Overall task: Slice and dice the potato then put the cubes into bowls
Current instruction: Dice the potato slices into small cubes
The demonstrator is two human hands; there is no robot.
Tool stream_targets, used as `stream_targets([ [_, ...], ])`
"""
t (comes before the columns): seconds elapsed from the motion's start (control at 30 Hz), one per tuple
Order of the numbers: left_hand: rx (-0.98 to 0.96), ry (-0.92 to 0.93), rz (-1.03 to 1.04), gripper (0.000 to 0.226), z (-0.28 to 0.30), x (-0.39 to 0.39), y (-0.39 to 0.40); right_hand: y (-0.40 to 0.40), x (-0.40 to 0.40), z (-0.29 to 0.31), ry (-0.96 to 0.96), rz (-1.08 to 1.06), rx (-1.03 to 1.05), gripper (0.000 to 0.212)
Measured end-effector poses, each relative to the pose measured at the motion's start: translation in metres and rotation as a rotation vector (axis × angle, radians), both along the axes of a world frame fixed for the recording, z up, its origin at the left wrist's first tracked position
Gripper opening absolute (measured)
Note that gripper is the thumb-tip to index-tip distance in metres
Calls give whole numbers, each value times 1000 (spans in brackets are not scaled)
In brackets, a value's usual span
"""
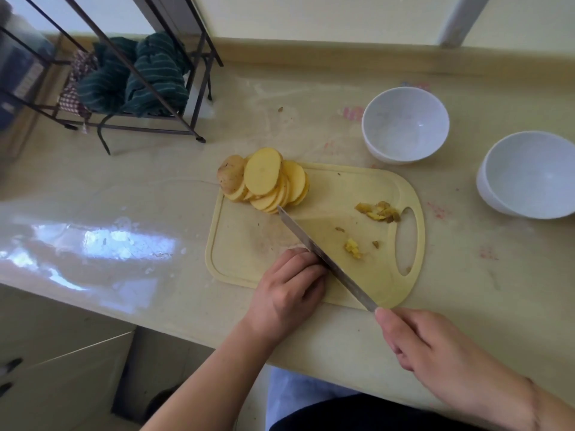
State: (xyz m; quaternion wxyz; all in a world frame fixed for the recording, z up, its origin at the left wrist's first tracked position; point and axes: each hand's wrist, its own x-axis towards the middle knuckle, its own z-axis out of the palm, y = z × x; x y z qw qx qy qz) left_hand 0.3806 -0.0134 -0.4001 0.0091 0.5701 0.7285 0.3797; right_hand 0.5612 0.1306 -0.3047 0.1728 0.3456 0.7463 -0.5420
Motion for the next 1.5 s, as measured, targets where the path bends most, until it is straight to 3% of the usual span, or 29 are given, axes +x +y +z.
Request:
stream_targets([
  [0.43,29,2,77,7,8,2,-7,8,13,15,-54,-37,-172,66],
  [0.77,-3,41,16,7,1,1,-9,2,20,9,-42,44,-67,96],
  [1.1,7,44,17,7,0,1,-9,-2,21,5,-59,47,-30,97],
  [1.5,5,29,18,7,-1,0,-9,-3,5,-3,-10,42,-4,77],
])
